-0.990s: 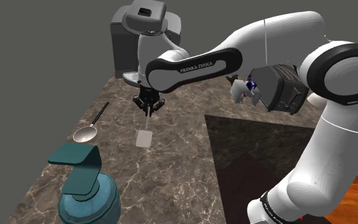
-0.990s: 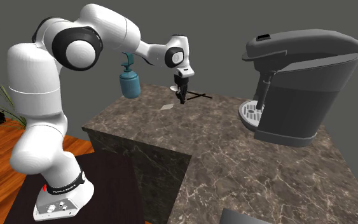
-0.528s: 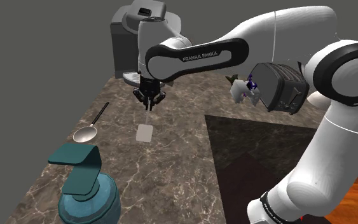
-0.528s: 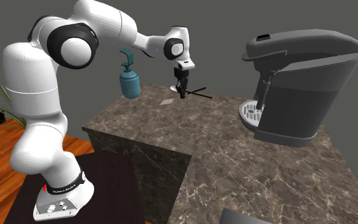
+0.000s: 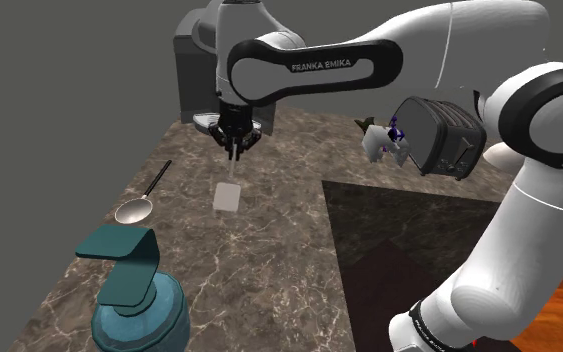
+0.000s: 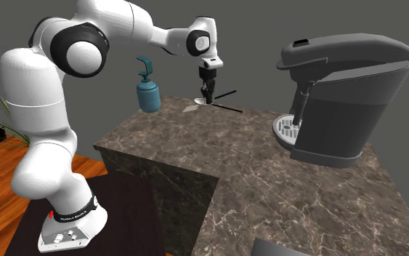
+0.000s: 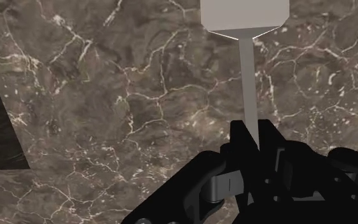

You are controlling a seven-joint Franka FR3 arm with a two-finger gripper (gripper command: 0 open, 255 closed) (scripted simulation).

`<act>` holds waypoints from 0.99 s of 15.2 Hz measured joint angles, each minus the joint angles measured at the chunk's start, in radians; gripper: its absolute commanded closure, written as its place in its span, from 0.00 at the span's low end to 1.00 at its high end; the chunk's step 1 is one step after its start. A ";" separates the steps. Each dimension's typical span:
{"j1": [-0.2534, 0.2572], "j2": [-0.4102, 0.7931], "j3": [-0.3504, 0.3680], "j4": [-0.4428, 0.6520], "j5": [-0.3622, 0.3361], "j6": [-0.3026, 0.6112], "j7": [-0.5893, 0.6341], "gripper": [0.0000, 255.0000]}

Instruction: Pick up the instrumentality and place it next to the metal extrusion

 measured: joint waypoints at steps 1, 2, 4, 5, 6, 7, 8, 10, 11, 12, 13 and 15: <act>-0.001 -0.002 0.000 0.010 0.002 -0.012 -0.003 1.00; 0.000 -0.005 0.001 0.020 0.004 -0.025 -0.004 1.00; 0.001 -0.008 0.002 0.044 0.006 -0.051 -0.006 1.00; 0.000 -0.010 0.002 0.050 0.008 -0.058 -0.009 1.00; -0.009 -0.026 0.000 0.040 0.016 -0.061 -0.021 1.00; -0.022 -0.043 -0.005 0.022 0.026 -0.057 -0.040 1.00; -0.038 -0.058 -0.012 0.000 0.035 -0.047 -0.062 1.00; -0.072 -0.085 -0.031 -0.031 0.051 -0.035 -0.116 1.00; -0.086 -0.098 -0.039 -0.046 0.059 -0.031 -0.138 1.00; -0.097 -0.113 -0.046 -0.062 0.067 -0.026 -0.158 1.00; -0.113 -0.131 -0.055 -0.086 0.076 -0.016 -0.184 1.00; -0.148 -0.163 -0.081 -0.131 0.094 0.004 -0.246 1.00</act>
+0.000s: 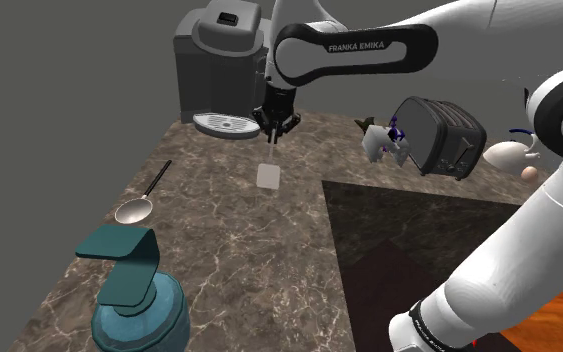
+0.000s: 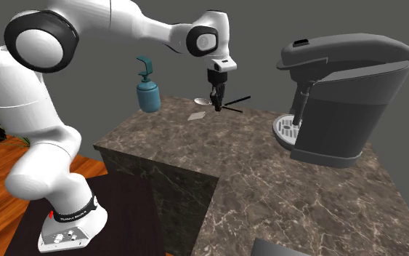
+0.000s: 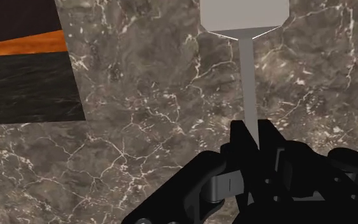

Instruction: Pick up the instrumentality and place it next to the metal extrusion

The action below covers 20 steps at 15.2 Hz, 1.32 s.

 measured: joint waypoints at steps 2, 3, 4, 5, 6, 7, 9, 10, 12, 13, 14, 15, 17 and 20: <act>-0.025 -0.024 -0.020 -0.020 0.013 0.002 -0.049 1.00; -0.036 -0.034 -0.030 -0.023 0.019 -0.004 -0.072 1.00; -0.049 -0.040 -0.042 -0.036 0.022 0.005 -0.098 1.00; -0.062 -0.046 -0.054 -0.046 0.027 0.009 -0.123 1.00; -0.074 -0.050 -0.066 -0.050 0.029 0.012 -0.148 1.00; -0.085 -0.054 -0.077 -0.052 0.032 0.011 -0.172 1.00; -0.110 -0.062 -0.102 -0.059 0.038 0.012 -0.223 1.00; -0.121 -0.059 -0.112 -0.061 0.037 0.019 -0.244 1.00; -0.145 -0.066 -0.137 -0.068 0.042 0.021 -0.294 1.00; -0.157 -0.070 -0.149 -0.071 0.045 0.021 -0.319 1.00; -0.170 -0.052 -0.161 -0.052 0.041 0.020 -0.343 1.00; -0.180 -0.047 -0.172 -0.044 0.041 0.018 -0.364 1.00; -0.203 -0.038 -0.194 -0.034 0.042 0.019 -0.410 1.00; -0.236 -0.023 -0.226 -0.013 0.044 0.014 -0.476 1.00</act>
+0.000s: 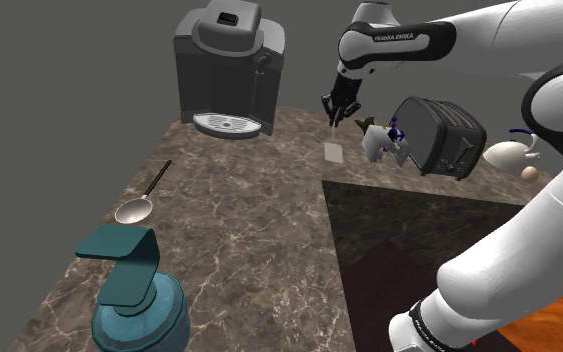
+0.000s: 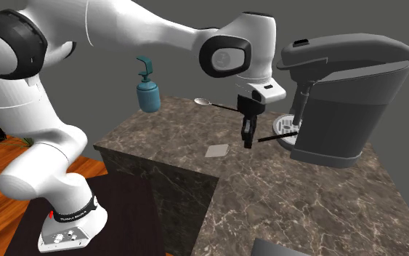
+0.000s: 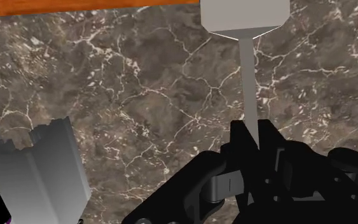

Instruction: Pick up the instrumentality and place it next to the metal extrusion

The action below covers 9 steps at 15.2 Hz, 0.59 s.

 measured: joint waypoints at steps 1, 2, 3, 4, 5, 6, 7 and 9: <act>-0.013 0.004 -0.012 0.004 0.001 0.001 -0.024 1.00; -0.025 0.011 -0.023 0.011 0.002 0.002 -0.048 1.00; -0.034 0.025 -0.031 0.023 0.001 0.004 -0.065 1.00; -0.046 0.039 -0.042 0.044 0.002 -0.003 -0.089 1.00; -0.058 0.049 -0.052 0.054 0.002 -0.002 -0.111 1.00; -0.069 0.061 -0.062 0.068 0.003 -0.004 -0.133 1.00; -0.079 0.076 -0.070 0.086 0.003 -0.007 -0.151 1.00; -0.094 0.093 -0.082 0.104 0.005 -0.007 -0.179 1.00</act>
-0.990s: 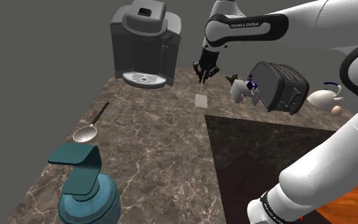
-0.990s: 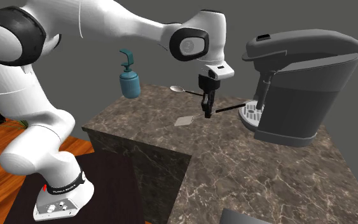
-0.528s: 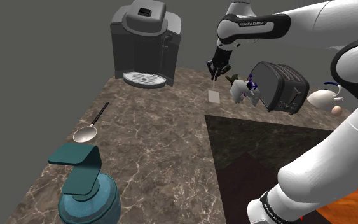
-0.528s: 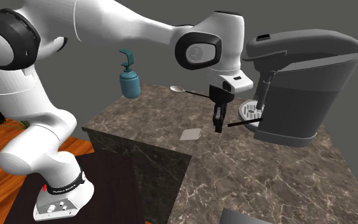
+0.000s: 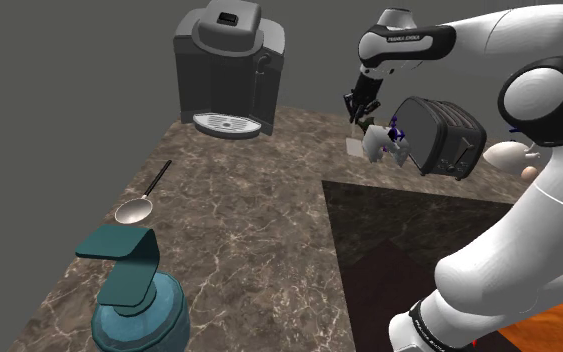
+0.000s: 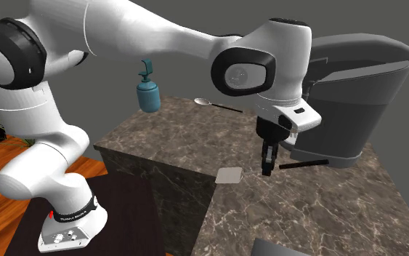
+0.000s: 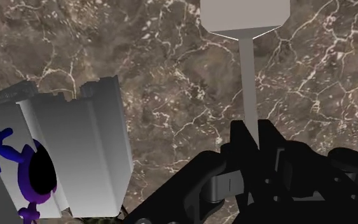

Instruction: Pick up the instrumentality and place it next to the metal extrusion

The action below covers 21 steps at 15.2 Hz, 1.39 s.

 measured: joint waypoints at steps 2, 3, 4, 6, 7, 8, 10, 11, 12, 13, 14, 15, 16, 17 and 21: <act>-0.003 0.011 -0.003 -0.004 -0.001 0.016 -0.006 1.00; -0.004 0.012 -0.004 -0.016 -0.001 0.028 -0.008 1.00; -0.005 0.014 -0.004 -0.027 -0.001 0.041 -0.008 1.00; -0.006 0.017 -0.005 -0.049 -0.001 0.067 -0.009 1.00; -0.006 0.021 -0.005 -0.057 -0.002 0.078 -0.008 1.00; -0.005 0.028 -0.005 -0.063 -0.003 0.091 -0.008 1.00; -0.006 0.029 -0.005 -0.087 -0.003 0.116 -0.008 1.00; -0.005 0.033 -0.005 -0.096 -0.004 0.129 -0.006 1.00; -0.005 0.037 -0.005 -0.105 -0.005 0.142 -0.005 1.00; -0.005 0.042 -0.005 -0.113 -0.006 0.155 -0.004 1.00; -0.005 0.047 -0.005 -0.119 -0.007 0.166 -0.004 1.00; -0.005 0.051 -0.006 -0.126 -0.007 0.177 -0.004 1.00; -0.005 0.053 -0.006 -0.137 -0.008 0.190 -0.004 1.00; -0.006 0.053 -0.006 -0.148 -0.008 0.201 -0.004 1.00; -0.005 0.074 -0.007 -0.174 -0.011 0.248 -0.001 1.00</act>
